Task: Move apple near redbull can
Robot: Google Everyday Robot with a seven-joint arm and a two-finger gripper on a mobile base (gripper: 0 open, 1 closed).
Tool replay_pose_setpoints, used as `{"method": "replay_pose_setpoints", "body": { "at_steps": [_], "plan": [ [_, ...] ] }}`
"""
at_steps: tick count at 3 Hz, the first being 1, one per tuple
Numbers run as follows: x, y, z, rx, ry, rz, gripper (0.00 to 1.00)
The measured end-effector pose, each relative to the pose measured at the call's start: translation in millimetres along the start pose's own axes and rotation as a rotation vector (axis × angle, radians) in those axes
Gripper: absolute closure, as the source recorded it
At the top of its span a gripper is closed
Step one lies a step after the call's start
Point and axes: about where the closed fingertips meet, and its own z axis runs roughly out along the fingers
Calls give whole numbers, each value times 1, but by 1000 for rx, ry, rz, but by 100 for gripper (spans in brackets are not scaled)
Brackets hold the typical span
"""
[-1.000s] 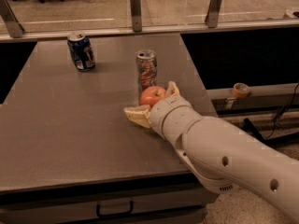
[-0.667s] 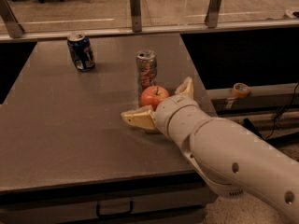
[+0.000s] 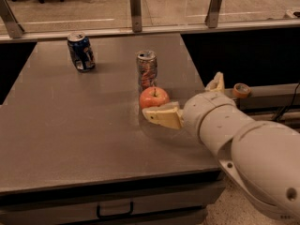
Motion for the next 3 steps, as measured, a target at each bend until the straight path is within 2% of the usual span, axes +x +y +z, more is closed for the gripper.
{"method": "replay_pose_setpoints", "body": {
  "at_steps": [1, 2, 3],
  "plan": [
    [-6, -64, -31, 101, -18, 45, 0],
    [4, -114, -51, 173, -19, 73, 0],
    [5, -120, -54, 183, -18, 74, 0]
  ]
}}
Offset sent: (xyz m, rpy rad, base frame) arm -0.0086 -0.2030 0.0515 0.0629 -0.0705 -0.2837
